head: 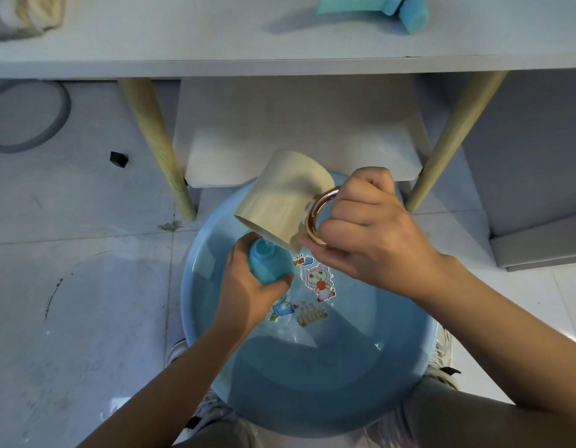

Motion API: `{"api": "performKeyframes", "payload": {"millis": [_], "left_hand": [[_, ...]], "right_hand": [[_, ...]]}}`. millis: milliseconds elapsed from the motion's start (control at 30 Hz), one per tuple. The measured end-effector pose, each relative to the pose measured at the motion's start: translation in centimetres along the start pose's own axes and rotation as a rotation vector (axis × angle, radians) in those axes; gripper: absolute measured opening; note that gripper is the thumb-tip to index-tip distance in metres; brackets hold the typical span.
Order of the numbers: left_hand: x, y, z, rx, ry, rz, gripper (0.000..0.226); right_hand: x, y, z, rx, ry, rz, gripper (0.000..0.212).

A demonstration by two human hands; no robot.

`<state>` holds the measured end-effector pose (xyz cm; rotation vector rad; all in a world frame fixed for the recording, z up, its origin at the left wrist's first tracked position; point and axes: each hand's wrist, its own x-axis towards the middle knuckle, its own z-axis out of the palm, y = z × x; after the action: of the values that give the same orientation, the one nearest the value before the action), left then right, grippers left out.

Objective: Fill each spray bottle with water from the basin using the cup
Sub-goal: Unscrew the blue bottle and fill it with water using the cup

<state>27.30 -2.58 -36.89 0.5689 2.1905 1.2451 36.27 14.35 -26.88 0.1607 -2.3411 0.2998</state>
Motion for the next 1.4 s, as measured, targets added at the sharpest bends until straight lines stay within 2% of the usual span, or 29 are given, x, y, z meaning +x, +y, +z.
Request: {"api": "performKeyframes", "payload": {"millis": [100,200,333,433,567,734,800,900,1000,1067,1234,1400], "left_hand": [[-0.1,0.3,0.0,-0.006,0.010,0.001,0.068],[-0.3,0.5,-0.1,-0.003,0.025,0.010,0.069],[-0.5,0.9,-0.3,-0.019,0.023,0.028,0.069],[-0.5,1.3,-0.6,-0.021,0.023,0.049,0.069],[-0.4,1.9,-1.0,-0.016,0.021,0.054,0.070],[-0.5,3.6,-2.5,-0.020,0.023,0.083,0.066],[-0.5,4.6,-3.7,-0.006,0.001,0.083,0.068],[-0.5,6.3,-5.4,0.042,-0.066,0.109,0.067],[-1.2,9.3,-7.8,0.043,-0.156,0.153,0.064],[-2.1,11.6,-9.4,0.037,-0.196,0.167,0.066],[-4.2,16.9,-13.6,0.006,-0.250,0.171,0.082],[-6.7,22.4,-16.5,-0.026,-0.180,0.224,0.070]], "right_hand": [[-0.1,0.2,0.0,-0.015,0.035,0.078,0.032],[-0.3,0.2,0.1,-0.025,0.083,0.260,0.034],[-0.5,0.2,0.0,-0.003,0.069,0.724,0.036],[-1.3,1.0,-0.1,0.125,0.011,1.069,0.040],[-2.2,2.1,0.5,0.321,-0.062,1.321,0.036],[-2.4,2.4,1.0,0.409,-0.125,1.448,0.041],[-2.0,2.2,0.6,0.437,-0.166,1.499,0.037],[-1.1,2.0,-0.4,0.481,-0.197,1.530,0.031],[0.7,1.3,-2.7,0.559,-0.151,1.535,0.028],[1.9,0.6,-4.6,0.594,-0.147,1.510,0.023],[5.2,-1.1,-8.8,0.687,-0.151,1.429,0.036],[8.8,-2.3,-13.0,0.815,-0.050,1.332,0.039]]}}
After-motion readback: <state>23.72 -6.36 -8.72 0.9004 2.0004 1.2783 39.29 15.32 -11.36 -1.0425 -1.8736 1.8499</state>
